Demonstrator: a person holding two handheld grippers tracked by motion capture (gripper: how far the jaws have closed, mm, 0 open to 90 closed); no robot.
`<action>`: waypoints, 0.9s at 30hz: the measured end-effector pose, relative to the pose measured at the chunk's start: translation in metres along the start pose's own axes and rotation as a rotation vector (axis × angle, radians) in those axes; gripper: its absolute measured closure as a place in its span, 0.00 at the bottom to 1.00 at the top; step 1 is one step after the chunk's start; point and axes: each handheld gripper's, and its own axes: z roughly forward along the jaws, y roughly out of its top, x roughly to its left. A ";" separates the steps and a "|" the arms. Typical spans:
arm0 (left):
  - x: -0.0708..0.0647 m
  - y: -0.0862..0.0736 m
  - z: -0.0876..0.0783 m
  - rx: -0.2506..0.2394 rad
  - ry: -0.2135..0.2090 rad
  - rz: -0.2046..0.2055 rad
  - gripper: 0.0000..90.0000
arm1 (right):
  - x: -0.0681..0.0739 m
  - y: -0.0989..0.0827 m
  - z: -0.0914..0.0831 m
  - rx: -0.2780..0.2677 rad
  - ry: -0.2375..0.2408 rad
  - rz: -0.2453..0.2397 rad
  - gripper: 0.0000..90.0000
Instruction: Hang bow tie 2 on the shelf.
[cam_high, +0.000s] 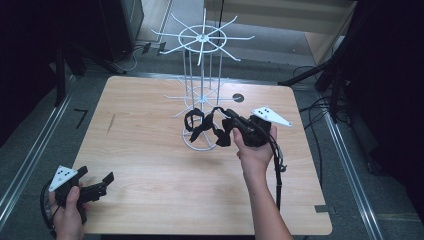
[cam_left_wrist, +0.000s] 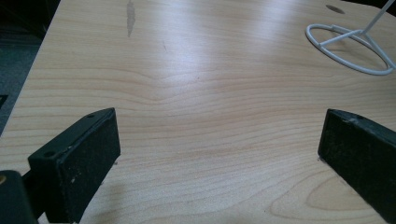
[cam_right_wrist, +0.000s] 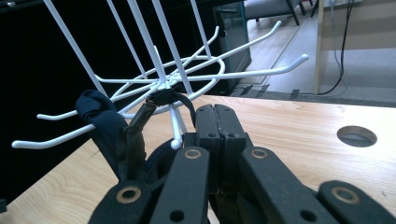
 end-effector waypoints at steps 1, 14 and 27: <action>0.000 0.000 0.000 0.000 -0.001 0.000 0.00 | 0.000 0.000 -0.001 -0.002 -0.005 -0.004 1.00; -0.001 0.000 0.000 0.005 0.005 0.009 0.00 | -0.009 -0.008 -0.022 -0.021 -0.044 -0.033 0.68; -0.001 0.000 0.001 0.003 0.007 0.011 0.00 | -0.018 -0.026 -0.043 0.009 -0.042 -0.096 0.34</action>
